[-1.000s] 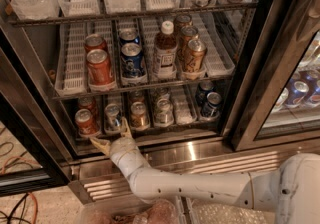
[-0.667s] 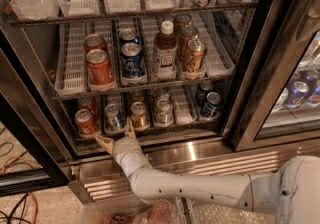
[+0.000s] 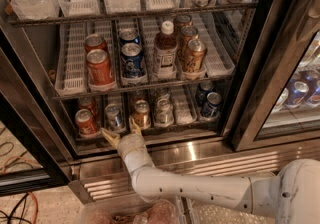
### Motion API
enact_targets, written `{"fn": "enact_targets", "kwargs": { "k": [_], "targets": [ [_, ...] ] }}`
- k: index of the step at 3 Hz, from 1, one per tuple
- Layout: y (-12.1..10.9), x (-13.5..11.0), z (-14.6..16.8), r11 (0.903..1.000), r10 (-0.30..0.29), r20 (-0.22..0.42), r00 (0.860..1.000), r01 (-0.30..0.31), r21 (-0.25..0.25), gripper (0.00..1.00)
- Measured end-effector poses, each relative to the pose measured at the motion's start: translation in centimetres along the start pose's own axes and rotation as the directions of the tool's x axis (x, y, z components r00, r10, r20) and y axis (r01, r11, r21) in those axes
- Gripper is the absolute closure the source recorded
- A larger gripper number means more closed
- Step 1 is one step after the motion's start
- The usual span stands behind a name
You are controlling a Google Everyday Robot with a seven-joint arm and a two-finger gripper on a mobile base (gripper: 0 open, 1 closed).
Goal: Pick redbull can from bottom shelf of fridge
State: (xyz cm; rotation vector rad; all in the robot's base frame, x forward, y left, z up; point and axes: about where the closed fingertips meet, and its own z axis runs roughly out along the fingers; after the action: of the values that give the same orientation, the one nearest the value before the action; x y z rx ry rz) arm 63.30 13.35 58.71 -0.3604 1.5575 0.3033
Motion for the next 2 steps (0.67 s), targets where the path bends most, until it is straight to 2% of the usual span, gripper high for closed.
{"fn": "enact_targets", "kwargs": {
  "k": [1,2],
  "targets": [
    [0.22,-0.61,0.75,1.0,0.007,0.022,1.0,-0.007,0.002,0.17],
    [1.21,-1.2,1.41,0.9996,0.02,0.042,0.999,-0.019,-0.018,0.17]
  ]
}}
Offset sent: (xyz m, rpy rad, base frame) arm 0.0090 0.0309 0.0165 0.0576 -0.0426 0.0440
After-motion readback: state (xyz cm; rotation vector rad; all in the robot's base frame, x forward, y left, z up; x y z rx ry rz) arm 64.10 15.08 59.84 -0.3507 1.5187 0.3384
